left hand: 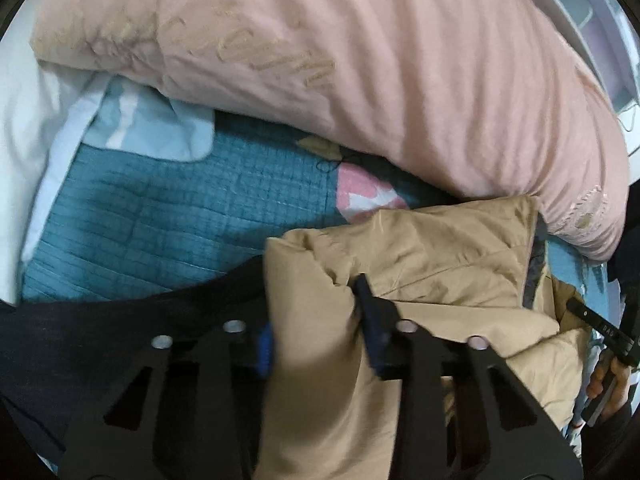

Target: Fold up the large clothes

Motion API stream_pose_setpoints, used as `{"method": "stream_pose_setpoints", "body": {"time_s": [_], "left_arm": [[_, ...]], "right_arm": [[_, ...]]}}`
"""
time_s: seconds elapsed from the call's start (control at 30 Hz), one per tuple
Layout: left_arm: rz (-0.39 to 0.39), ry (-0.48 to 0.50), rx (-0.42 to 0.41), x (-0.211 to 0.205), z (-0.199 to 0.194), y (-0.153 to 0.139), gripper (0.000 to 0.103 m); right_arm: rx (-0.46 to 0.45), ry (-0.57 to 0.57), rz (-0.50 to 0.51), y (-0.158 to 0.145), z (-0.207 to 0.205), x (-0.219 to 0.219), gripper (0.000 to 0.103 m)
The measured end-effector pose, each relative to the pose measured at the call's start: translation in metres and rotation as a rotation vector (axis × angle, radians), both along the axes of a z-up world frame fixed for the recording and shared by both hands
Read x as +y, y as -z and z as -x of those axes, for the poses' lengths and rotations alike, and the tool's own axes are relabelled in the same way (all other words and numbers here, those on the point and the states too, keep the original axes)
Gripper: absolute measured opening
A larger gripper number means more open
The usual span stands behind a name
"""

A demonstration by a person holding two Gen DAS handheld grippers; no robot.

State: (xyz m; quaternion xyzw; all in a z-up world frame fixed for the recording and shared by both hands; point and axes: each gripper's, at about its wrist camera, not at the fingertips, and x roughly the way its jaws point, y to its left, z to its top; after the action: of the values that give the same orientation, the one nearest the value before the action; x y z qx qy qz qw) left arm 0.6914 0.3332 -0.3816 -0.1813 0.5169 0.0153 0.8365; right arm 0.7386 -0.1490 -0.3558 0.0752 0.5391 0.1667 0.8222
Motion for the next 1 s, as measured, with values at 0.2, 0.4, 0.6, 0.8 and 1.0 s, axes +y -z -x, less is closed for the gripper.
{"method": "stream_pose_setpoints", "body": {"time_s": [0.2, 0.4, 0.6, 0.8, 1.0], "left_arm": [[-0.027, 0.018, -0.109, -0.004, 0.020, -0.033, 0.019], [0.003, 0.053, -0.234, -0.017, 0.061, -0.079, 0.018], [-0.043, 0.089, -0.275, -0.027, 0.106, -0.110, 0.018], [-0.053, 0.093, -0.305, -0.038, 0.167, -0.131, 0.018], [-0.065, 0.111, -0.297, -0.048, 0.234, -0.129, 0.018]], "right_arm": [[-0.123, 0.043, -0.054, -0.028, 0.025, -0.018, 0.009], [-0.199, 0.046, -0.084, -0.059, 0.056, -0.022, 0.008], [-0.260, 0.045, -0.098, -0.091, 0.098, -0.027, 0.008], [-0.296, 0.043, -0.098, -0.114, 0.150, -0.033, 0.008], [-0.313, 0.028, -0.086, -0.129, 0.215, -0.039, 0.008]]}}
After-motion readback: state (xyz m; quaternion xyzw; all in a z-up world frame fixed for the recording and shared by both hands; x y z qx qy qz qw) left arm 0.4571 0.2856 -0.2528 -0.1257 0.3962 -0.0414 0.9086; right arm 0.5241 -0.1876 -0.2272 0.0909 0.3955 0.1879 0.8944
